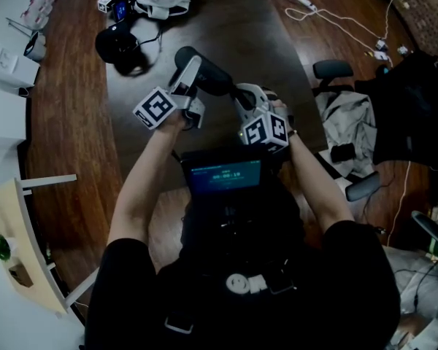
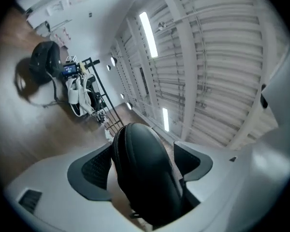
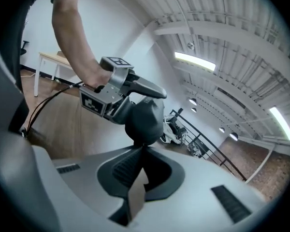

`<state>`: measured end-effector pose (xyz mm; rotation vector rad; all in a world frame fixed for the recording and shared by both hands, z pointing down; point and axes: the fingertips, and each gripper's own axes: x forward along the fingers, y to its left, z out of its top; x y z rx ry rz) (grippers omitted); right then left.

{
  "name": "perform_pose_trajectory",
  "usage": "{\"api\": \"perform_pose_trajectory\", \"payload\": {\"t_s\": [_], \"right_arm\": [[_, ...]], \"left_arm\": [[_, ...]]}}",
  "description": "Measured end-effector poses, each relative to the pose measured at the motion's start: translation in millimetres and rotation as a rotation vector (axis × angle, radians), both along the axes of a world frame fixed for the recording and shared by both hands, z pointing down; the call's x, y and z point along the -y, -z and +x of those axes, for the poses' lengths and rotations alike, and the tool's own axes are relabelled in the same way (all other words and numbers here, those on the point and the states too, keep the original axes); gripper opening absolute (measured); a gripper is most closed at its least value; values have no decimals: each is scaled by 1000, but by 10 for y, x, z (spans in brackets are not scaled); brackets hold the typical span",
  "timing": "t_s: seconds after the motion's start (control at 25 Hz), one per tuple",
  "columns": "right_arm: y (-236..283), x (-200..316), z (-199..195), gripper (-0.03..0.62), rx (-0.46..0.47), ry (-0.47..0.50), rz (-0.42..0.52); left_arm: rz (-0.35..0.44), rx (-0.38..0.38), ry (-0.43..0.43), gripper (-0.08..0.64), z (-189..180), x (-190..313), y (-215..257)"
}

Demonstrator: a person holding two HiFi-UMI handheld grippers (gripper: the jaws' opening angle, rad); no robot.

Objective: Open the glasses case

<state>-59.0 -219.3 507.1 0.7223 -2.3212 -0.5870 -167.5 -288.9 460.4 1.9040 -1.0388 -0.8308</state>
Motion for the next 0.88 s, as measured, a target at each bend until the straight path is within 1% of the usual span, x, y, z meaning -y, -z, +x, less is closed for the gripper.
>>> {"api": "perform_pose_trajectory", "payload": {"t_s": [0.08, 0.12, 0.16, 0.24, 0.28, 0.32, 0.36, 0.44, 0.52, 0.6, 0.68, 0.72, 0.76, 0.84, 0.88], "right_arm": [[-9, -52, -30, 21, 20, 26, -8], [-11, -70, -46, 20, 34, 35, -13], [-12, -81, -63, 20, 39, 41, -12], [-28, -115, -107, 20, 7, 60, 8], [-49, -148, -129, 21, -25, 76, 21], [-68, -185, -143, 21, -53, 90, 28], [-86, -211, -145, 21, -71, 97, 27], [-161, -199, -118, 20, -100, 91, -1], [-261, -152, -84, 21, -137, 85, -37], [-337, -172, -63, 21, -199, 111, -71], [-421, -199, -47, 21, -291, 146, -90], [-455, -201, -38, 21, -321, 155, -110], [-470, -193, -27, 21, -331, 154, -136], [-478, -151, 5, 21, -336, 138, -175], [-480, -125, 19, 21, -347, 134, -175]], "left_arm": [[59, -51, -83, 399, 69, -37, 104], [66, -52, -127, 397, 147, -57, 116], [51, -35, -155, 397, 227, -77, 91], [-1, 18, -159, 399, 302, -115, 6], [9, 34, -156, 397, 306, -125, 22], [32, 36, -160, 375, 304, -136, 64], [49, 32, -173, 323, 308, -150, 99], [59, 40, -218, 292, 354, -181, 117], [45, 91, -250, 278, 418, -209, 83], [15, 149, -266, 270, 478, -232, 25], [-10, 233, -289, 267, 539, -246, -66], [-19, 272, -303, 267, 566, -253, -114], [-25, 299, -315, 264, 590, -261, -144], [-37, 320, -334, 259, 620, -269, -169], [-44, 322, -337, 258, 623, -269, -176]]}}
